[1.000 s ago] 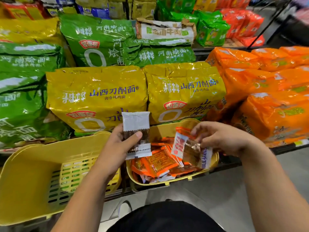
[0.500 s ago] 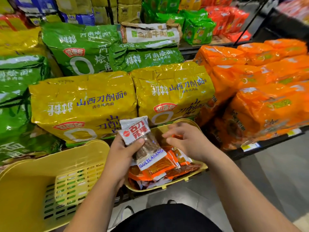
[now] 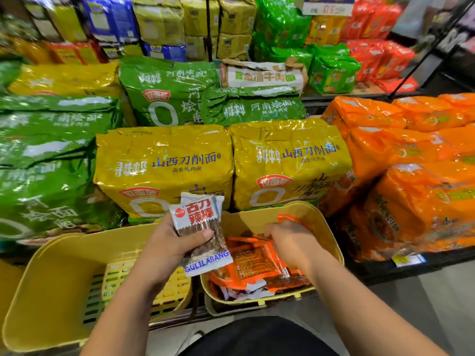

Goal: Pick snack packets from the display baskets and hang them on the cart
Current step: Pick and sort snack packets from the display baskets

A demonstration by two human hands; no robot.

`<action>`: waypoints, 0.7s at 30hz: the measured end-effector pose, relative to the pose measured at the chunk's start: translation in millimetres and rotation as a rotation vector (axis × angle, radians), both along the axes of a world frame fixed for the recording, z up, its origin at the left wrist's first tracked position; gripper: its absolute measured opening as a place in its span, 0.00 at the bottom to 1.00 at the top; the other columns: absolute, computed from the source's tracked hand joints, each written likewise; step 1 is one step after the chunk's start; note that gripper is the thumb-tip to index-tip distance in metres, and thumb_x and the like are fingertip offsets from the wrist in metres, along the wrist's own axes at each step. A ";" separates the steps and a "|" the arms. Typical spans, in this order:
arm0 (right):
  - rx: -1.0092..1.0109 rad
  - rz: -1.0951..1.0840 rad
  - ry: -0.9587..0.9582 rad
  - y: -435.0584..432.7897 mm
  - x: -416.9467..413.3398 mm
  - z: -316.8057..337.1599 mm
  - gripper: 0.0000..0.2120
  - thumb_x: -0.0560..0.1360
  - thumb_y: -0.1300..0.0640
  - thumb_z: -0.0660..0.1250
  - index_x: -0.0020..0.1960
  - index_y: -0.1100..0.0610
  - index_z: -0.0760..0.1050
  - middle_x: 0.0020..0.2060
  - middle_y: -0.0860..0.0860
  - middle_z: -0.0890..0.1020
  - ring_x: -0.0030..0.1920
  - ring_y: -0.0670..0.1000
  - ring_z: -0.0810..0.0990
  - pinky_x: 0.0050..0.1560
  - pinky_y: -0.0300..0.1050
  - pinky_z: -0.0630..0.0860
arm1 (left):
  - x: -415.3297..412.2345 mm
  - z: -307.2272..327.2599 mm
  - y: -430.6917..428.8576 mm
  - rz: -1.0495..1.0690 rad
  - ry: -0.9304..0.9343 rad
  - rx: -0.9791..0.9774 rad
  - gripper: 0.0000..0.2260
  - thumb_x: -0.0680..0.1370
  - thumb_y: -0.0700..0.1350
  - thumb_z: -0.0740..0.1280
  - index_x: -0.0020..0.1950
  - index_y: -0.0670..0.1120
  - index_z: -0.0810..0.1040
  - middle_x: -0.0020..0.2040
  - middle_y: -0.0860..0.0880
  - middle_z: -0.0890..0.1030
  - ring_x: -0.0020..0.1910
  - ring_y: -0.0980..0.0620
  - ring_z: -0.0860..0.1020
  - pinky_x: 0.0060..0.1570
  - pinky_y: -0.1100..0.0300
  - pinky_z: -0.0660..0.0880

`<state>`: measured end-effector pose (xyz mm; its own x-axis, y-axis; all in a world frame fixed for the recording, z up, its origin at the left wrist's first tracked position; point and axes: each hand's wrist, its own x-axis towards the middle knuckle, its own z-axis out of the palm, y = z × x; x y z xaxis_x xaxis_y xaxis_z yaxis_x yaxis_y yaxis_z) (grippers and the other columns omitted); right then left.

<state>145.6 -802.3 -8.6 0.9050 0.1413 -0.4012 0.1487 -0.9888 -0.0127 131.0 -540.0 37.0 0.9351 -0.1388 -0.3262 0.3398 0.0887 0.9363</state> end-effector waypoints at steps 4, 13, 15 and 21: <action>0.466 -0.146 -0.039 12.6 4.1 22.6 0.10 0.81 0.62 0.59 0.59 0.58 0.77 0.40 0.50 0.77 0.40 0.47 0.80 0.36 0.34 0.74 | -2.6 -0.1 5.5 0.059 0.001 -0.006 0.20 0.71 0.35 0.75 0.62 0.42 0.77 0.50 0.43 0.87 0.45 0.46 0.86 0.39 0.58 0.81; 0.433 -0.232 0.231 26.2 6.4 0.7 0.23 0.79 0.40 0.65 0.73 0.41 0.69 0.70 0.46 0.75 0.66 0.53 0.76 0.58 0.44 0.74 | -5.3 3.5 9.0 0.115 -0.026 -0.071 0.22 0.69 0.37 0.75 0.62 0.42 0.77 0.52 0.43 0.87 0.47 0.46 0.86 0.40 0.60 0.81; 0.427 -0.247 0.305 14.9 9.5 0.3 0.27 0.79 0.40 0.67 0.76 0.39 0.65 0.75 0.45 0.70 0.71 0.53 0.71 0.64 0.44 0.71 | -5.0 0.3 10.3 0.123 -0.027 -0.068 0.23 0.68 0.40 0.75 0.62 0.43 0.77 0.52 0.44 0.87 0.50 0.45 0.86 0.41 0.59 0.81; 0.351 -0.249 0.250 6.5 16.7 -11.7 0.19 0.83 0.49 0.63 0.73 0.45 0.71 0.72 0.50 0.74 0.67 0.54 0.75 0.64 0.45 0.73 | -6.8 -6.0 6.3 0.085 -0.013 -0.068 0.24 0.67 0.41 0.75 0.62 0.42 0.77 0.51 0.44 0.87 0.48 0.45 0.86 0.40 0.59 0.81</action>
<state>162.4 -795.8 -20.3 0.8109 0.0988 -0.5768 -0.1410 -0.9236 -0.3564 124.2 -533.7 31.0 0.9484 -0.0798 -0.3068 0.3164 0.1801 0.9314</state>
